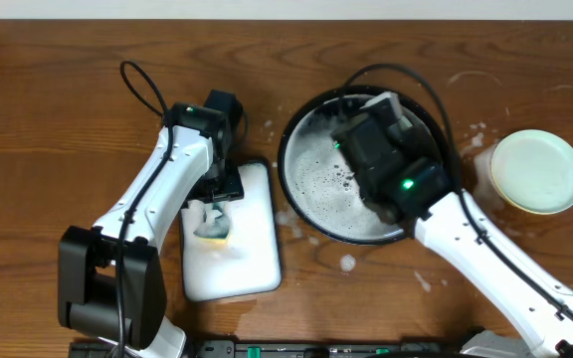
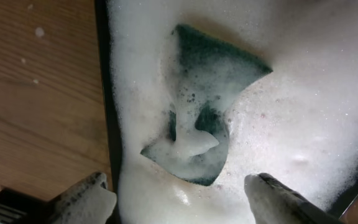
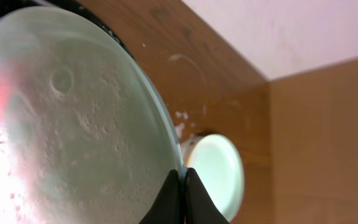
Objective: Clean dirty plates on tray and stack at the side
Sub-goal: 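Lift the green plate out of the basin with the right gripper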
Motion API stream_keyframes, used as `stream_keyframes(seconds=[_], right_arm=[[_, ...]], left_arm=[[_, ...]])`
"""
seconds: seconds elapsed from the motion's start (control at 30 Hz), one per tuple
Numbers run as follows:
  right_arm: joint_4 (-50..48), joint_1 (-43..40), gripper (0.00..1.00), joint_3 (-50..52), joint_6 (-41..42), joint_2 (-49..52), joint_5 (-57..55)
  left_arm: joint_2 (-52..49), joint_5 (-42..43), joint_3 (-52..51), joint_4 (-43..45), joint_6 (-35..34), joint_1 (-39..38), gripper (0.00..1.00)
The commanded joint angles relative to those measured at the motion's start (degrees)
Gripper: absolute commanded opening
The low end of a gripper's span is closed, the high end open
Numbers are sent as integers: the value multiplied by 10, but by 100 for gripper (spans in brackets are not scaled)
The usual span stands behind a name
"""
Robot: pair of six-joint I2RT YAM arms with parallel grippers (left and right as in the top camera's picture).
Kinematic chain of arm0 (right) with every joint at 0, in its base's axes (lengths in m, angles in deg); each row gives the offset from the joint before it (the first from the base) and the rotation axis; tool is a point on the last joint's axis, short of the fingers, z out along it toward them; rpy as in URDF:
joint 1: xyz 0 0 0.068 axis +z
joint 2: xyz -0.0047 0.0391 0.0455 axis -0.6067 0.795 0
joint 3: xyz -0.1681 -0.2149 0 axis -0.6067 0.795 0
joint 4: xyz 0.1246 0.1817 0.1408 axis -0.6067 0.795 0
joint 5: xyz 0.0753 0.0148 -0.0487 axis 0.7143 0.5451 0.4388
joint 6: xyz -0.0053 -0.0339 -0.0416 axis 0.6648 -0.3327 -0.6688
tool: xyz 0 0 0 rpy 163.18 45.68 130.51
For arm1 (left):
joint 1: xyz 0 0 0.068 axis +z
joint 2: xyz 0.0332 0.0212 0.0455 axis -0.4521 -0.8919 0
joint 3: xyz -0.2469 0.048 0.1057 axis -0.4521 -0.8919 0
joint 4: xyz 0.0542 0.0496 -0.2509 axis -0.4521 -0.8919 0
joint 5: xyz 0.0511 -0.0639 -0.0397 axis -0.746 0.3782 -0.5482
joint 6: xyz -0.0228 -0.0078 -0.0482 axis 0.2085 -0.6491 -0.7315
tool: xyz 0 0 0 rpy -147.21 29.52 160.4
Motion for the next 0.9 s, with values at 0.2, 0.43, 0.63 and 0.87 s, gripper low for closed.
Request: stream_keyframes(seconds=[0.2, 0.43, 0.63, 0.87], right_arm=[[3, 56, 1, -7, -149, -10, -57], [2, 59, 1, -7, -195, -9, -57], [2, 59, 1, -7, -195, -9, -59], [2, 61, 1, -7, -195, -9, -74]], left_arm=[[0, 1, 0, -3, 0, 3, 79], [0, 1, 0, -3, 0, 3, 80], [0, 1, 0, -3, 0, 3, 80], [0, 1, 0, -3, 0, 3, 80]])
